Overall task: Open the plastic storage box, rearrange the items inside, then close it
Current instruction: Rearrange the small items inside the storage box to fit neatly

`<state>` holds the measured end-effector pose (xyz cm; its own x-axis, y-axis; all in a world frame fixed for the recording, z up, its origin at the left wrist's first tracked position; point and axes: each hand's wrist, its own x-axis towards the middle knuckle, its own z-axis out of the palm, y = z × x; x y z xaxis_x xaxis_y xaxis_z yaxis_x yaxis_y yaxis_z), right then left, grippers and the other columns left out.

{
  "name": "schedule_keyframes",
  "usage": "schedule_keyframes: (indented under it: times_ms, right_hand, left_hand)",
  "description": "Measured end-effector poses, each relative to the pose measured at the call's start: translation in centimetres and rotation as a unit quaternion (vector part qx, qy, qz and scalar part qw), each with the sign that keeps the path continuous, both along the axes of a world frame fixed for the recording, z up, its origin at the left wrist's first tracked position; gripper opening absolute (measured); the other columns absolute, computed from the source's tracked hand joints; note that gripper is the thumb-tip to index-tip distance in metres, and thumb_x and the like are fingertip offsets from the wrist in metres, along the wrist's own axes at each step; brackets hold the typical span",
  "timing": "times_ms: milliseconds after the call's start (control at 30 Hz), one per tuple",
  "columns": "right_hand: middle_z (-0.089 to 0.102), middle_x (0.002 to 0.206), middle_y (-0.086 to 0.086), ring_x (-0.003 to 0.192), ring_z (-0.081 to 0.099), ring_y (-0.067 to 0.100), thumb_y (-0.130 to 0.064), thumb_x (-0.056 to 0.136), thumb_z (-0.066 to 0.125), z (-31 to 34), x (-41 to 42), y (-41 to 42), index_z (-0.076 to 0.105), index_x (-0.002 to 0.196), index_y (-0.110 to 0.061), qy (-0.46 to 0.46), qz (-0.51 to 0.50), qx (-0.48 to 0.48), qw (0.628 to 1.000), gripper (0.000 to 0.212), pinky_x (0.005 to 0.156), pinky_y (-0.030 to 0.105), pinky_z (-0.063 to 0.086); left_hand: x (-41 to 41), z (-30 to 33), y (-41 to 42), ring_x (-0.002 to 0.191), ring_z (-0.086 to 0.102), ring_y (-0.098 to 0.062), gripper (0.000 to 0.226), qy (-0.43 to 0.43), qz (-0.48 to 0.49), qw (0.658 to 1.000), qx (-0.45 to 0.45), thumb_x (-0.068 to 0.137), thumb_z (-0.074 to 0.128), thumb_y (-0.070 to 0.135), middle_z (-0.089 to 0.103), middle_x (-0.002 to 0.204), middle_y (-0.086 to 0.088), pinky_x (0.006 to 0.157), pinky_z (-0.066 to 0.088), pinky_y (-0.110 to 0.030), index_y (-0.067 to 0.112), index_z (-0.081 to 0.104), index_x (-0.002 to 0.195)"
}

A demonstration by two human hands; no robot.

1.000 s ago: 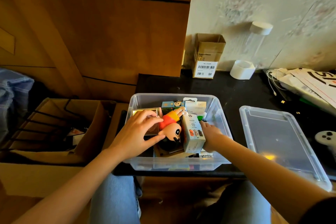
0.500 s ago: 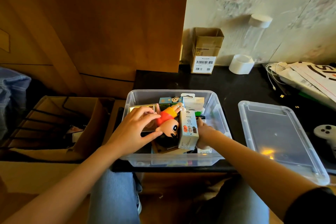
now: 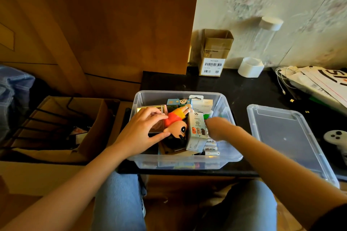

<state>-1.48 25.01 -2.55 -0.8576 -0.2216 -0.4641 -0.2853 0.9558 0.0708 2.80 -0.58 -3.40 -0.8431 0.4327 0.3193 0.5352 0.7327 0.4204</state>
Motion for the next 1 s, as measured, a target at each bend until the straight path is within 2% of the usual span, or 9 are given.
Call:
schedule_keyframes:
  times_ms: [33, 100, 267, 433, 567, 700, 867, 1000]
  right_hand:
    - [0.062, 0.106, 0.009, 0.086, 0.057, 0.018, -0.006, 0.09, 0.049, 0.8, -0.1, 0.4, 0.056, 0.112, -0.005, 0.021, -0.003, -0.005, 1.0, 0.022, 0.08, 0.024, 0.048]
    - [0.063, 0.098, 0.008, 0.079, 0.055, 0.016, -0.004, 0.089, 0.05, 2.2, -0.4, 1.4, 0.059, 0.111, -0.004, 0.063, -0.005, -0.017, 0.998, 0.024, 0.075, 0.023, 0.047]
    - [0.064, 0.115, 0.011, 0.097, 0.063, 0.024, -0.003, 0.087, 0.054, 3.6, -1.0, 2.7, 0.06, 0.12, -0.009, 0.101, -0.02, -0.049, 0.993, 0.034, 0.088, 0.034, 0.053]
    - [0.064, 0.112, 0.009, 0.1, 0.06, 0.023, -0.009, 0.09, 0.055, 2.5, -0.3, 1.3, 0.059, 0.117, -0.005, 0.015, 0.053, 0.009, 0.998, 0.028, 0.091, 0.029, 0.048]
    - [0.061, 0.12, 0.01, 0.113, 0.055, 0.027, -0.021, 0.078, 0.073, 0.4, 0.2, 0.3, 0.053, 0.122, -0.006, -0.084, 0.084, 0.068, 0.991, 0.05, 0.098, 0.033, 0.042]
    - [0.059, 0.124, 0.01, 0.115, 0.054, 0.028, -0.02, 0.074, 0.077, -1.1, 0.0, 0.1, 0.046, 0.131, -0.009, -0.108, 0.093, 0.075, 0.987, 0.066, 0.101, 0.035, 0.041]
    - [0.065, 0.118, 0.01, 0.109, 0.059, 0.026, -0.02, 0.071, 0.079, -1.8, -0.4, 0.2, 0.047, 0.129, -0.008, -0.141, 0.075, 0.065, 0.985, 0.067, 0.101, 0.038, 0.042]
    - [0.053, 0.132, 0.011, 0.122, 0.048, 0.031, -0.02, 0.07, 0.08, -2.0, -0.1, 0.1, 0.04, 0.137, -0.01, -0.112, 0.092, 0.065, 0.987, 0.078, 0.105, 0.04, 0.038]
  left_hand:
    - [0.0, 0.0, 0.0, 0.118, 0.034, -0.003, 0.056, -0.002, 0.001, 1.0, 0.0, 0.083, 0.051, 0.06, 0.046, 0.126, 0.007, 0.094, 0.033, -0.021, 0.026, 0.057, 0.126]
    - [-0.1, -0.1, 0.0, 0.119, 0.034, -0.002, 0.057, -0.006, 0.001, 1.0, 0.0, 0.082, 0.05, 0.061, 0.046, 0.127, 0.007, 0.095, 0.033, -0.022, 0.026, 0.057, 0.126]
    - [-0.3, -0.3, -0.1, 0.118, 0.035, -0.004, 0.055, -0.005, 0.0, 1.0, 0.007, 0.082, 0.051, 0.061, 0.046, 0.126, 0.006, 0.094, 0.033, -0.023, 0.026, 0.058, 0.125]
    - [-0.2, -0.2, -0.1, 0.116, 0.033, -0.001, 0.055, -0.008, 0.003, 1.0, 0.007, 0.082, 0.05, 0.062, 0.045, 0.125, 0.008, 0.094, 0.034, -0.023, 0.027, 0.057, 0.125]
    - [-0.2, -0.3, -0.1, 0.115, 0.03, 0.003, 0.055, -0.011, 0.005, 1.0, 0.007, 0.083, 0.049, 0.064, 0.045, 0.125, 0.009, 0.092, 0.033, -0.022, 0.029, 0.056, 0.125]
    - [-0.1, -0.3, 0.0, 0.117, 0.032, 0.0, 0.056, -0.02, 0.008, 1.0, 0.003, 0.082, 0.046, 0.065, 0.044, 0.125, 0.011, 0.093, 0.035, -0.023, 0.031, 0.055, 0.125]
    - [-0.3, -0.4, -0.1, 0.115, 0.028, 0.005, 0.056, -0.019, 0.005, 1.0, 0.011, 0.082, 0.046, 0.066, 0.043, 0.124, 0.012, 0.092, 0.034, -0.022, 0.032, 0.055, 0.125]
    - [-0.3, -0.4, -0.2, 0.113, 0.026, 0.008, 0.056, -0.016, 0.001, 1.0, 0.015, 0.082, 0.046, 0.066, 0.044, 0.124, 0.012, 0.089, 0.031, -0.017, 0.031, 0.056, 0.124]
